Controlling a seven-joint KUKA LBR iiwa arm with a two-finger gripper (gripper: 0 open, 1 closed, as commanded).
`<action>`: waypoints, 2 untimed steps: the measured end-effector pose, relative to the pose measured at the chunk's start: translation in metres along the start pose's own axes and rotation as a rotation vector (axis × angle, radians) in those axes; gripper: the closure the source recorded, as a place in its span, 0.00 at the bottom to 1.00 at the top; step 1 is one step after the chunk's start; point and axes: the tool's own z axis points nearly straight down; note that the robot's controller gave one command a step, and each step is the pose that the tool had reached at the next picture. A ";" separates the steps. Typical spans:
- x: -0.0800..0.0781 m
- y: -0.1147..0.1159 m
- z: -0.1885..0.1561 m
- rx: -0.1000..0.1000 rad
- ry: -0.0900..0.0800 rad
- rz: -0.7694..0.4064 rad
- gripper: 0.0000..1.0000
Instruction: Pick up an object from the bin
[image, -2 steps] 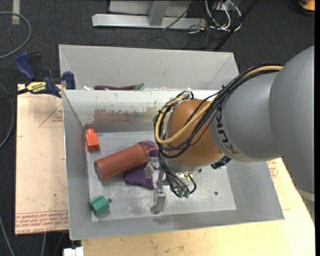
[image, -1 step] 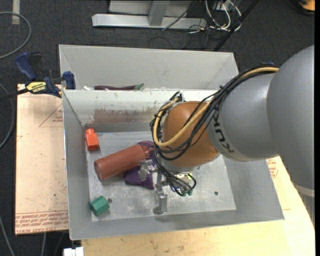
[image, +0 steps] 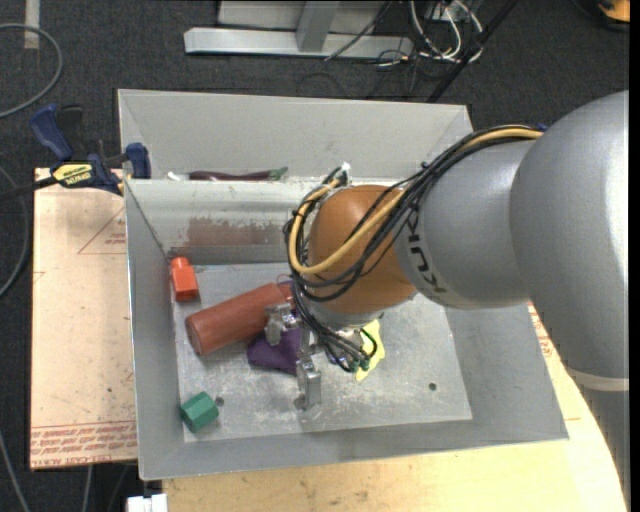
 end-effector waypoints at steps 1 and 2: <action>-0.050 -0.012 0.007 -0.001 0.002 -0.118 0.00; -0.048 0.002 0.024 0.000 -0.008 -0.287 1.00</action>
Offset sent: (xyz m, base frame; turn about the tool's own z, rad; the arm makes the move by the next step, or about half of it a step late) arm 0.0434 0.0130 -0.0268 -0.2897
